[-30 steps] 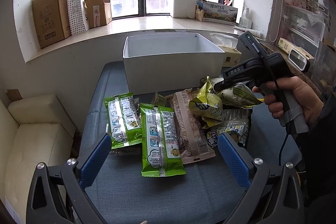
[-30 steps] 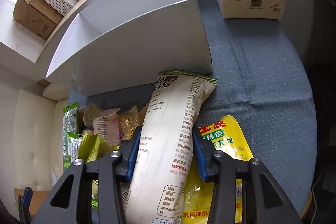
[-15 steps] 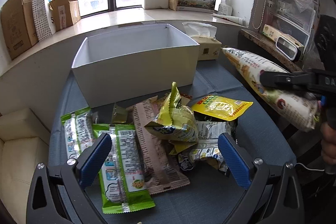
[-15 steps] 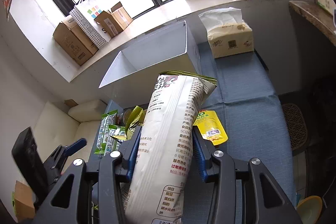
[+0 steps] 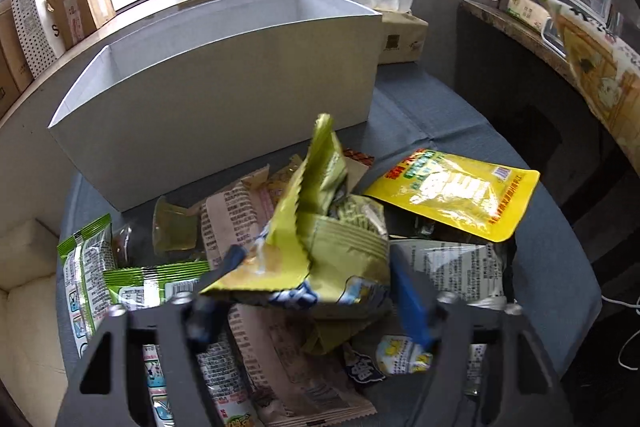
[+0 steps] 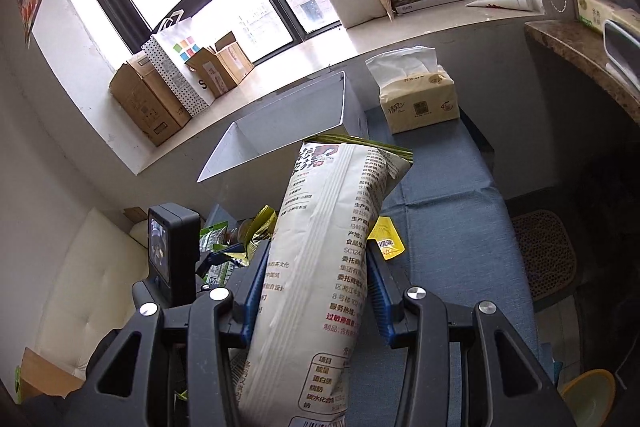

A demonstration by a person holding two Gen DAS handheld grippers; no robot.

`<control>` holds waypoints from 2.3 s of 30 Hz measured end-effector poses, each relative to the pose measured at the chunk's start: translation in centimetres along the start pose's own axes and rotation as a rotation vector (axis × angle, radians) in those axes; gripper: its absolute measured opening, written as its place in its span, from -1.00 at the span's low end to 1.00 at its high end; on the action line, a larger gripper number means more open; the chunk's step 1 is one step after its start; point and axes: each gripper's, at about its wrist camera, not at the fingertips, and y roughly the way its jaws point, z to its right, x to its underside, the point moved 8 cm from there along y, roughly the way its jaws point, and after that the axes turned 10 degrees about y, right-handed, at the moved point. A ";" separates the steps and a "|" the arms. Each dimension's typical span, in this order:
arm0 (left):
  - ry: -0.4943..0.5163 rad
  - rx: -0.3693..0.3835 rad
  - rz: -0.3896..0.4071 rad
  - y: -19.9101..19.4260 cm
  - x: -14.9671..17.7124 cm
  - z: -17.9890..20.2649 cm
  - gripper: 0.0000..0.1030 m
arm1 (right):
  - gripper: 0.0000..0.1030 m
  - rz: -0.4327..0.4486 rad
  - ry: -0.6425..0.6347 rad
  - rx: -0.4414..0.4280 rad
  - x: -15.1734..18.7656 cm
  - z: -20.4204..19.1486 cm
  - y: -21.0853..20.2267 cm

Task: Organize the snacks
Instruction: 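Grasp the white noodle bag with the right tool while the left grasps a yellow chip bag, then carry both bags into the white box and open both tools, then grasp the yellow pouch with the right tool while the left grasps a green wafer pack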

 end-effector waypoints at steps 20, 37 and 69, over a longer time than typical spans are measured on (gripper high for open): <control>-0.068 -0.052 0.229 -11.4 -6.2 -8.9 0.22 | -0.05 -0.039 -0.126 -0.041 -3.1 -5.4 6.5; -0.163 -0.214 0.026 -0.6 -12.6 -20.9 0.57 | 0.45 -0.044 -0.146 0.028 -19.1 -8.8 23.4; -0.193 -0.110 0.229 -13.2 6.4 -8.2 1.00 | 1.00 0.236 -0.272 0.095 -0.9 -1.0 4.2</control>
